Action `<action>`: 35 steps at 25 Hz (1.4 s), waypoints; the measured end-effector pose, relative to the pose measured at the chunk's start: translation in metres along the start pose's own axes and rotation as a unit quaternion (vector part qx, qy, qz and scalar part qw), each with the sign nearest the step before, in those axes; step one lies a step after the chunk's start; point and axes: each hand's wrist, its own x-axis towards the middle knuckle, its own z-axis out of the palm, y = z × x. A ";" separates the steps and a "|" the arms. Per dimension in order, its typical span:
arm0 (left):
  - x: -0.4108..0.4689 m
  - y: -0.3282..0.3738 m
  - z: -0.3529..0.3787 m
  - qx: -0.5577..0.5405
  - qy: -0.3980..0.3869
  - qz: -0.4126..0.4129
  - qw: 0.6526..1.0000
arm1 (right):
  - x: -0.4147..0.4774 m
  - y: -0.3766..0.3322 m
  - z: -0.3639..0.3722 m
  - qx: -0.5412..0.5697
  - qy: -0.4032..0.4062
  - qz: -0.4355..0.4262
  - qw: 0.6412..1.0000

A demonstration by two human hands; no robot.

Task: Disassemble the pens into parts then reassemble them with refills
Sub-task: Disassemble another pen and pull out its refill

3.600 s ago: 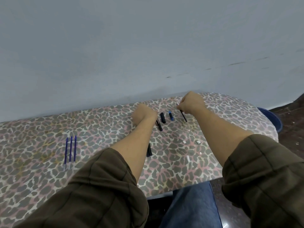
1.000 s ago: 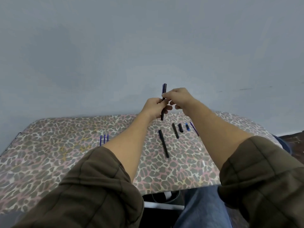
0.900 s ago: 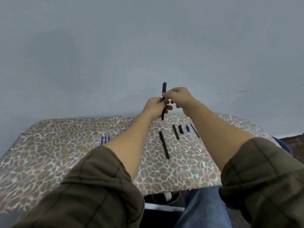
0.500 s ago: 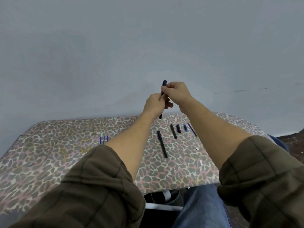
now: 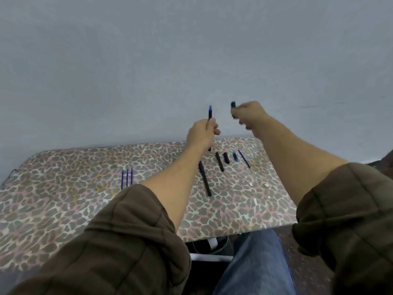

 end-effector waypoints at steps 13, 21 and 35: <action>0.005 -0.032 0.021 -0.049 -0.006 -0.056 0.997 | -0.027 0.112 0.036 -0.353 -0.187 0.168 0.901; 0.002 -0.032 0.024 -0.030 -0.028 -0.050 0.998 | -0.020 0.117 0.045 -0.309 -0.194 0.195 0.911; -0.005 -0.029 0.021 -0.009 -0.041 -0.042 0.998 | -0.023 0.086 0.019 -0.170 -0.135 0.144 0.966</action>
